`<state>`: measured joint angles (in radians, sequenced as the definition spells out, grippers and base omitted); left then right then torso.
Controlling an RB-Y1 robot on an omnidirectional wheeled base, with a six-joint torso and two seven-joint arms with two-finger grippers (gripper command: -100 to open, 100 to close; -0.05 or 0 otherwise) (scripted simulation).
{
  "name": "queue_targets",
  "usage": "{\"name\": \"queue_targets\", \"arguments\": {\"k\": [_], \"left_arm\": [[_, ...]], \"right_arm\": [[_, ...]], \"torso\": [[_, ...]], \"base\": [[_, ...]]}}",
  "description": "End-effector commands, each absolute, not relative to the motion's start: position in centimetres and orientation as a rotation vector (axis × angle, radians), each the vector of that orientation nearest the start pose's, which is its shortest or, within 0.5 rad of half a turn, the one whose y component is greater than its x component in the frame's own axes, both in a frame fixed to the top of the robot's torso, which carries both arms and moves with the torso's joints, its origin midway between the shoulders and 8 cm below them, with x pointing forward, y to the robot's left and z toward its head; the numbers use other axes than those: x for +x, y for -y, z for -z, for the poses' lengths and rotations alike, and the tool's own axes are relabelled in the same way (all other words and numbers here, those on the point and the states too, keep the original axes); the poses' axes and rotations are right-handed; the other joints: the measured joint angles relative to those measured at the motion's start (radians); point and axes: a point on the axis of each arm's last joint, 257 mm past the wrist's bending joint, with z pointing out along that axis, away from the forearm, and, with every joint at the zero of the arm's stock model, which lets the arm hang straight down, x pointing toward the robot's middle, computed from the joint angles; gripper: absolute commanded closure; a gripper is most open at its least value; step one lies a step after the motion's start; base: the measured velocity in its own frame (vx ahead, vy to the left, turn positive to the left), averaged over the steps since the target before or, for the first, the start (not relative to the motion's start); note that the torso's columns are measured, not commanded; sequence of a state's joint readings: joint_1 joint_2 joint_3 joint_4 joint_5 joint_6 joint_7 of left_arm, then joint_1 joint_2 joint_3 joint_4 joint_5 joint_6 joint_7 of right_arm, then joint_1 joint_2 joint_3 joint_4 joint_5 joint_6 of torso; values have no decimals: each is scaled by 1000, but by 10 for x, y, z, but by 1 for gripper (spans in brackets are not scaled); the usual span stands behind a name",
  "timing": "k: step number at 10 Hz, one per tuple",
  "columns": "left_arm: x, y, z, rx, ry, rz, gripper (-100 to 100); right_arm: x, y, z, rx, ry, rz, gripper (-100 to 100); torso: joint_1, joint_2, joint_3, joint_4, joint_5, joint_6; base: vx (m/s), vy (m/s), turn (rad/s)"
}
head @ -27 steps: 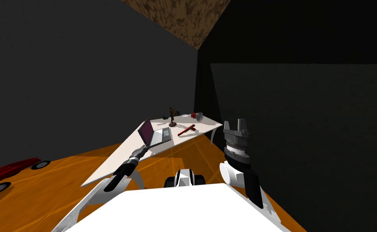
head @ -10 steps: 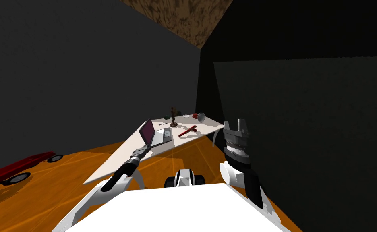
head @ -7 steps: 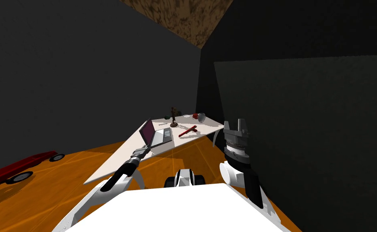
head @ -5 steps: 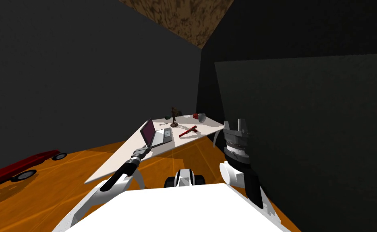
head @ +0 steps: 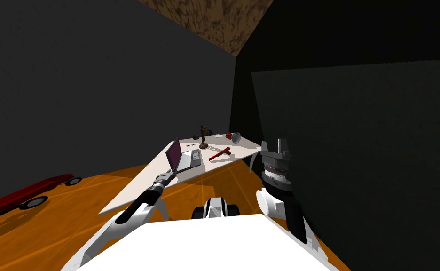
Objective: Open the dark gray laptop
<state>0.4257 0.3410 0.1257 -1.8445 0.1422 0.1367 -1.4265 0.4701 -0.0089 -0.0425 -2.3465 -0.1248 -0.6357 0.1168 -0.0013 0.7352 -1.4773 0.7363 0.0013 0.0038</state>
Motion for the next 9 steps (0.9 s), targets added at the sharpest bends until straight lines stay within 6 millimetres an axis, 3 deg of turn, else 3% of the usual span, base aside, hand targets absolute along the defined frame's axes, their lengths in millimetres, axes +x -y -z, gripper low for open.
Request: {"name": "queue_targets", "arguments": {"k": [1,2,4,5,6,7,9], "left_arm": [[406,-416,280,-67,-1807,-237,100],[419,-422,285,-31,-1828,-258,100],[413,-431,302,-49,-1860,-275,100],[413,-432,302,-61,-1859,-266,100],[430,-436,295,-12,-1858,-296,100],[426,-442,304,-17,-1877,-311,100],[420,-451,320,-57,-1907,-309,100]], "right_arm": [[299,297,-85,502,-404,-1280,0],[299,297,-85,502,-404,-1280,0],[299,297,-85,502,-404,-1280,0],[299,297,-85,503,-404,-1280,0],[299,297,-85,503,-404,-1280,0],[299,297,-85,502,-404,-1280,0],[299,297,-85,502,-404,-1280,0]], "torso": [[0,0,0,0,0,0],[1,0,0,0,0,-2],[2,0,1,-2,3,1],[1,-2,-1,-4,4,-3],[2,-3,-2,-5,4,-5],[2,-2,-1,-4,5,4],[4,-6,-3,-7,7,-2]], "base": [[0,0,0],[-103,5,-238],[-90,-4,-122],[-8,-10,10],[-97,-34,-233],[-123,-23,-180],[-32,-5,-18]]}}
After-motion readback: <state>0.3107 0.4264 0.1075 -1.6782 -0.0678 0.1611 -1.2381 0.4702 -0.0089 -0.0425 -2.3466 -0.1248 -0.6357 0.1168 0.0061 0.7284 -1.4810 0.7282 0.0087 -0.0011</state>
